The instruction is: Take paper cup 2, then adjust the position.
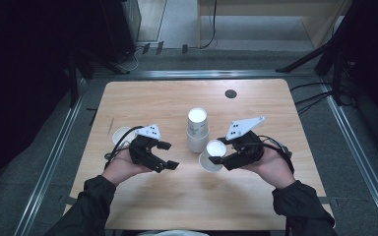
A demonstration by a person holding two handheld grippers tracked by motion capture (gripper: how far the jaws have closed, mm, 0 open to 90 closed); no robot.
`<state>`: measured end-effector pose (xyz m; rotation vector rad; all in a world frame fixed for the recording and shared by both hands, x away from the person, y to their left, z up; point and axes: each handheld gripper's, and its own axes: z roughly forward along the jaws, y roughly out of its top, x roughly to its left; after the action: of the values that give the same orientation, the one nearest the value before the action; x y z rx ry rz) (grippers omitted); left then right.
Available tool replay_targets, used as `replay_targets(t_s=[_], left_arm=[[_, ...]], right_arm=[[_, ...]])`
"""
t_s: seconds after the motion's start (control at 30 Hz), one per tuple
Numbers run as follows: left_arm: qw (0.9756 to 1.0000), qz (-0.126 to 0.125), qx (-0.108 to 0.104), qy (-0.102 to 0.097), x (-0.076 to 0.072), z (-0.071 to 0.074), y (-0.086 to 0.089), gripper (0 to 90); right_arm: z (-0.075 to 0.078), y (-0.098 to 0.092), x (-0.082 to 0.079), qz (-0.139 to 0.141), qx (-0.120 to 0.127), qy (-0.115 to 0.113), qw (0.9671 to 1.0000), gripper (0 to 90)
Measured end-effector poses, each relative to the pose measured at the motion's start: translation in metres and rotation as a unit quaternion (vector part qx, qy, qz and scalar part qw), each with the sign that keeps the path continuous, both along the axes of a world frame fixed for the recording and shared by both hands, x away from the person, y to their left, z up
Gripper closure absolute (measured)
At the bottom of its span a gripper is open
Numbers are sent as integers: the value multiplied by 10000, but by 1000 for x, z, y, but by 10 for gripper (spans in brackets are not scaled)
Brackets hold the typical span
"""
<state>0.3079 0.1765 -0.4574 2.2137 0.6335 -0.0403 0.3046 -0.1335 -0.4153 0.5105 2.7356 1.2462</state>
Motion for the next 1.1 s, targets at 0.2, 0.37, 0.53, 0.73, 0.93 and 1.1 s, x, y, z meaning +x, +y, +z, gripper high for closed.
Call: replay_targets(t_s=[0.2,0.37,0.53,0.73,0.93,1.1], left_arm=[[9999,-136,15,-64,-3,0,-4,171],[9998,-196,27,-97,-4,0,-5,171],[9997,-201,13,-108,-4,0,-5,171],[9997,-202,-24,-136,-5,0,-7,171],[9996,-239,-38,-117,-7,-1,-11,171],[9995,-299,10,-136,-9,-2,-13,170]], right_arm=[[-12,1,-1,27,8,46,10000,354],[-16,3,0,44,3,53,10000,354],[-17,5,1,69,31,59,10000,355],[-19,6,2,143,97,49,9998,356],[-25,11,4,257,97,73,9996,356],[-29,20,3,421,58,117,9990,356]])
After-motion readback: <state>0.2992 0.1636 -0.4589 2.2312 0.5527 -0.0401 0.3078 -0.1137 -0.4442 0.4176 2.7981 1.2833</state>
